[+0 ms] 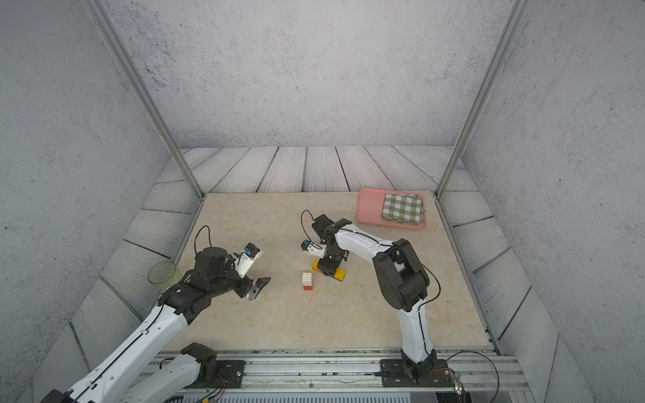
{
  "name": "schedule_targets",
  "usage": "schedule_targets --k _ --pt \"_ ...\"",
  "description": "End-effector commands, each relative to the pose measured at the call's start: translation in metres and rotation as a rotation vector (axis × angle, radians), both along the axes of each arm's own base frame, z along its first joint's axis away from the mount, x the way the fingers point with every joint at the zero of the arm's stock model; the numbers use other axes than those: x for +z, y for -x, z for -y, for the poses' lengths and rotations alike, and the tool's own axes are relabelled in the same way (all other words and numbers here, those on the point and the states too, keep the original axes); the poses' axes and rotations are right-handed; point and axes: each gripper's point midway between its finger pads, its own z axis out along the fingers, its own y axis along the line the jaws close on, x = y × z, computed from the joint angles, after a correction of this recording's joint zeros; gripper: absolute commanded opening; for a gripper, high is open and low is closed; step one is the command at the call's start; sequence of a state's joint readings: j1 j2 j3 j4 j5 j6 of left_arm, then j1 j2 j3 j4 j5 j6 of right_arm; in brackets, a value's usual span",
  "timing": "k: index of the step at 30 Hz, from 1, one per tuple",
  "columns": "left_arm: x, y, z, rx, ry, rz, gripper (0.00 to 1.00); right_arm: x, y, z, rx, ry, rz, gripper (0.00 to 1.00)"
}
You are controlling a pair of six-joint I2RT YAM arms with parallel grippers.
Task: Assemble a fork with lego
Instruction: Pick up the lego brick from the center of the board, then assemble the lego brick with the lego brick.
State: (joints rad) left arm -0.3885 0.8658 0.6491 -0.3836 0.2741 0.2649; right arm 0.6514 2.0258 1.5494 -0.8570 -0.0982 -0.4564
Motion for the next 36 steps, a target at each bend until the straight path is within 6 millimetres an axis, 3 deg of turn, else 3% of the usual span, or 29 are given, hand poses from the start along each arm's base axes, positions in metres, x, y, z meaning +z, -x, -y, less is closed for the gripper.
schedule_targets --k 1,8,15,21,28,31,36 --pt "-0.003 0.000 0.000 0.006 0.000 -0.001 0.98 -0.015 0.004 0.001 -0.004 0.024 -0.045 0.49" --pt "-0.004 0.000 -0.001 0.008 -0.002 0.000 0.98 -0.009 0.000 0.000 -0.013 0.019 -0.023 0.23" --pt "0.002 0.000 0.000 0.005 0.009 0.011 0.98 0.027 -0.013 0.001 -0.026 -0.008 0.085 0.01" --pt "0.020 0.001 0.001 -0.005 0.028 0.055 0.98 0.087 -0.029 0.000 -0.033 -0.060 0.214 0.00" --pt "0.040 0.013 -0.007 -0.008 0.014 0.104 0.98 0.145 -0.020 -0.006 0.034 -0.144 0.271 0.00" --pt "0.037 0.024 -0.013 -0.011 -0.008 0.085 0.98 0.160 -0.007 -0.010 0.083 -0.168 0.265 0.00" --pt "0.025 0.036 -0.023 0.010 -0.035 0.066 0.98 0.161 0.019 -0.017 0.196 -0.159 0.226 0.00"
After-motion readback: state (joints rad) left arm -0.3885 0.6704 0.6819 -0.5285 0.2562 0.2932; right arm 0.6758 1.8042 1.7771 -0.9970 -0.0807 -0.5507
